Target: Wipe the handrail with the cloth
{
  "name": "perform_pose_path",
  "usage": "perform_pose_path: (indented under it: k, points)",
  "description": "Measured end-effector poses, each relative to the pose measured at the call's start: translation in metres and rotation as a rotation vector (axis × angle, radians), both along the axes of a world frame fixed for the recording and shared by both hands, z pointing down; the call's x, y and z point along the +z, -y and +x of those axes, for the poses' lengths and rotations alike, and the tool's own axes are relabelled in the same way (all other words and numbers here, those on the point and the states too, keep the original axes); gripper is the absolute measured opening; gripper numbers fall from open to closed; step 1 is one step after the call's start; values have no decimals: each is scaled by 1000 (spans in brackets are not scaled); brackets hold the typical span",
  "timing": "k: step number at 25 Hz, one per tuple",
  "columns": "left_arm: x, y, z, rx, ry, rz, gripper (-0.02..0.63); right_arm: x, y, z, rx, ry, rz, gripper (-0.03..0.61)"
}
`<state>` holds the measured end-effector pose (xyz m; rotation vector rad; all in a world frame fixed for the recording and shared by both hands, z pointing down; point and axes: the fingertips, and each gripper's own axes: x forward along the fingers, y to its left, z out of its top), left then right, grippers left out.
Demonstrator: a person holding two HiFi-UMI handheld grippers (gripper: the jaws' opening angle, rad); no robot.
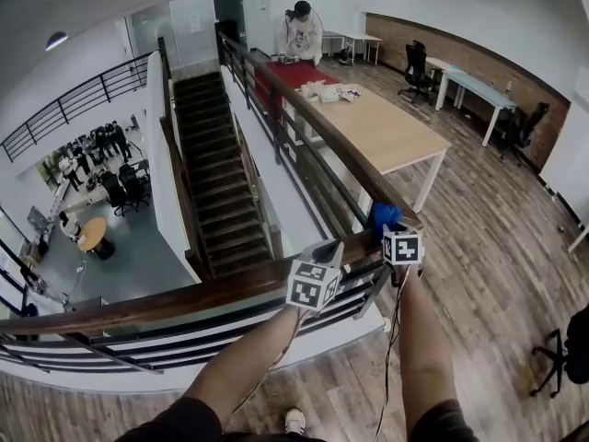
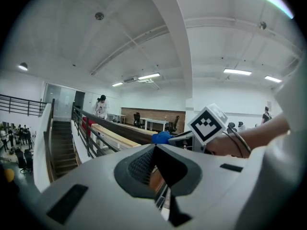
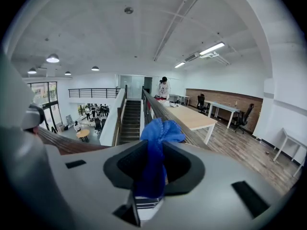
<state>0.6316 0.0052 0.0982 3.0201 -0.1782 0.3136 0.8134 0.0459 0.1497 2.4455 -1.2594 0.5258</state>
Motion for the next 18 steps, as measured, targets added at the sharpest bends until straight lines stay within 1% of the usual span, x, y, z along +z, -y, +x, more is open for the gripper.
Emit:
perform_pose_path:
  k: [2, 5, 7, 9, 11, 14, 16, 18]
  points:
    - [0, 1, 0, 1, 0, 3, 5, 1, -6, 12, 11, -2, -13, 98]
    - [-5, 7, -3, -2, -10, -3, 5, -2, -6, 17, 4, -7, -19, 98]
    - [-10, 11, -8, -8, -23, -3, 5, -9, -2, 11, -24, -31, 9, 100]
    - [-17, 15, -19, -16, -46, 1, 5, -21, 2, -7, -62, -58, 76, 100]
    - [-23, 21, -36, -28, -72, 8, 5, -36, 10, -41, -113, -90, 157, 100]
    - [-25, 30, -72, -47, -110, 14, 5, -51, 26, -113, -207, -131, 250, 100]
    - [-26, 38, -104, -74, -139, 20, 5, -58, 37, -164, -255, -134, 311, 100]
    - [-25, 50, -143, -122, -158, 24, 5, -65, 48, -215, -300, -129, 370, 100]
